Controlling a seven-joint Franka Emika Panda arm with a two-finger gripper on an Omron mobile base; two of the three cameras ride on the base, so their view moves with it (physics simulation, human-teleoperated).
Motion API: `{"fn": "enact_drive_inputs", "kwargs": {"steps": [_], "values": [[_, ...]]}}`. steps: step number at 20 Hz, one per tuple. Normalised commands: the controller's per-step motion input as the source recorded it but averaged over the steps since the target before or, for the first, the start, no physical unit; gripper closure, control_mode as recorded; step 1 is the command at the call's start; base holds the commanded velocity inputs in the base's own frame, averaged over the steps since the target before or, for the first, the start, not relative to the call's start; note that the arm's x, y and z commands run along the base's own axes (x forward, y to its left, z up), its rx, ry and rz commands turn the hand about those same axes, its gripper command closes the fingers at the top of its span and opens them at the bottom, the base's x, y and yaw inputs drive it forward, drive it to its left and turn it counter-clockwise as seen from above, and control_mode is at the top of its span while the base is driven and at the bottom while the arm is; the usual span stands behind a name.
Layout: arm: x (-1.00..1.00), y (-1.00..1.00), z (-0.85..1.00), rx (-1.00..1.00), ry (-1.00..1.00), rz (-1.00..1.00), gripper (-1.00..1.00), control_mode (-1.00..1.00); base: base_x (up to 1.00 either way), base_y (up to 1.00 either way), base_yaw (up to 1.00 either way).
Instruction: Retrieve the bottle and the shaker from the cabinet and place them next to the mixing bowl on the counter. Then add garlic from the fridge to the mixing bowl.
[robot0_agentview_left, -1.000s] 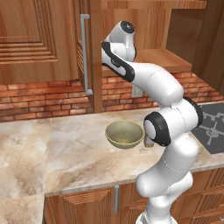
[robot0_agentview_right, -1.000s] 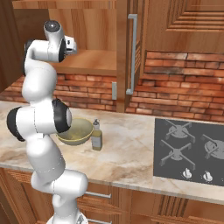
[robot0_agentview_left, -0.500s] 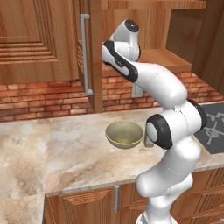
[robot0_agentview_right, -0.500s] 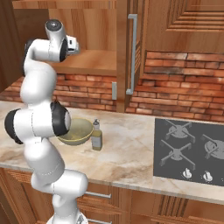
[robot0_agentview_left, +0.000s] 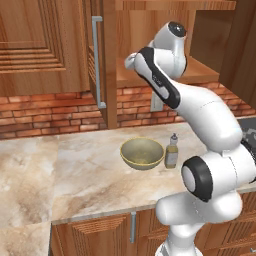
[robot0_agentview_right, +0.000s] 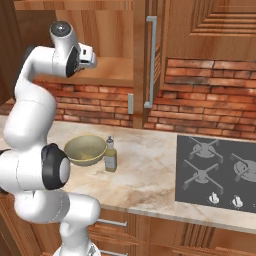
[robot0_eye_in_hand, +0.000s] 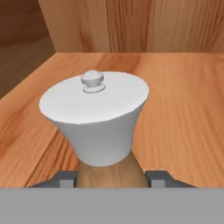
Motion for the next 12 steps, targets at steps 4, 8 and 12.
{"fn": "enact_drive_inputs", "kwargs": {"steps": [4, 8, 12], "values": [[-1.0, -0.27, 0.0, 0.01, 0.03, -0.07, 1.0, -1.0, 0.0, 0.0, 0.0], [-1.0, -0.08, 0.0, 0.0, 0.04, -0.08, 1.0, -1.0, 0.0, 0.0, 0.0], [-1.0, 0.0, -0.06, 0.0, 0.0, -0.06, 1.0, -1.0, 0.0, 0.0, 0.0]]}}
